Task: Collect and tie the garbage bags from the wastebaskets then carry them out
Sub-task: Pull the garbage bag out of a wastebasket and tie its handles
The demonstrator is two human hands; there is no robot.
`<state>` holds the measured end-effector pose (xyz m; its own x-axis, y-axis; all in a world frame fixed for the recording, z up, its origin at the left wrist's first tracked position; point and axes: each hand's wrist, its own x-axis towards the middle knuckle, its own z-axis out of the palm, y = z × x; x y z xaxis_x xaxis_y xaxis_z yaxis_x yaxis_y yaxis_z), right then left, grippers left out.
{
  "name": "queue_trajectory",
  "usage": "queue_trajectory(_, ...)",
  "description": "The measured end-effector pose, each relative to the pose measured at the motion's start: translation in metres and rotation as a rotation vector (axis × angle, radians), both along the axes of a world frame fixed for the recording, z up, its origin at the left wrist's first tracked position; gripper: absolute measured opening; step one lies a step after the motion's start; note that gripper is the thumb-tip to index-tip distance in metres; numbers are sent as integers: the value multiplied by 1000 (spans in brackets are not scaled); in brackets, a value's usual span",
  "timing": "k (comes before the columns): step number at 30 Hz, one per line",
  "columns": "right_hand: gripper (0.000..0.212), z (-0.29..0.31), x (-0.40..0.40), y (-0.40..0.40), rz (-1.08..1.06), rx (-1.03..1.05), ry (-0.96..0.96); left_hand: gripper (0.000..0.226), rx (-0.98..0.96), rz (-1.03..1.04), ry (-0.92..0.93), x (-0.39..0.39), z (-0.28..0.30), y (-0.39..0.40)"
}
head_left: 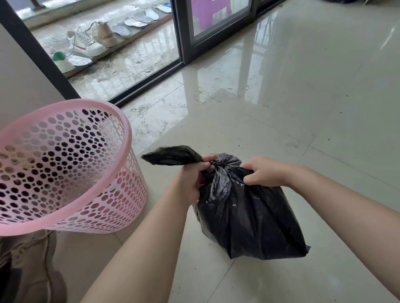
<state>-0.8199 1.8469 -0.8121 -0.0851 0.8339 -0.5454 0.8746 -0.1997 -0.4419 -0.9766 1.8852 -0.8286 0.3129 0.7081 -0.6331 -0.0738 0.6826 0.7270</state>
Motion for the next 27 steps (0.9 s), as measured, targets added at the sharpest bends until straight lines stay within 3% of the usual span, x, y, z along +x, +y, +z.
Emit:
queue_trajectory(4, 6, -1, -7, 2, 38, 22, -28, 36, -103, 232, -204, 5, -5, -2)
queue_trajectory(7, 5, -2, -9, 1, 36, 46, -16, 35, -54, 205, -254, 4, -10, -4)
queue_trajectory(12, 10, -1, -15, -7, 113, 10, -13, 34, 26, 64, -202, -3, -20, -5)
queue_trajectory(16, 23, 0, -11, -10, 234, -162, -2, 24, 23, -14, -80, -13, -30, -10)
queue_trajectory(18, 35, 4, -6, -10, 165, -238, 55, 22, 102, -9, -30, -14, -31, -15)
queue_trajectory(20, 36, 6, -3, -7, 25, -52, 139, 26, 90, 18, -85, -14, -38, -14)
queue_trajectory(22, 16, 3, 0, -1, -153, 255, 188, 34, 66, 5, -99, -12, -42, -11)
queue_trajectory(23, 17, 4, -1, 2, -183, 302, 198, 43, 89, 2, -117, -12, -43, -9)
queue_trajectory(25, 36, 1, -2, 6, -102, 204, 221, 53, 148, 18, -216, -9, -45, -8)
queue_trajectory(27, 42, 0, -2, 6, -18, 81, 236, 24, 193, -49, -296, -10, -34, -12)
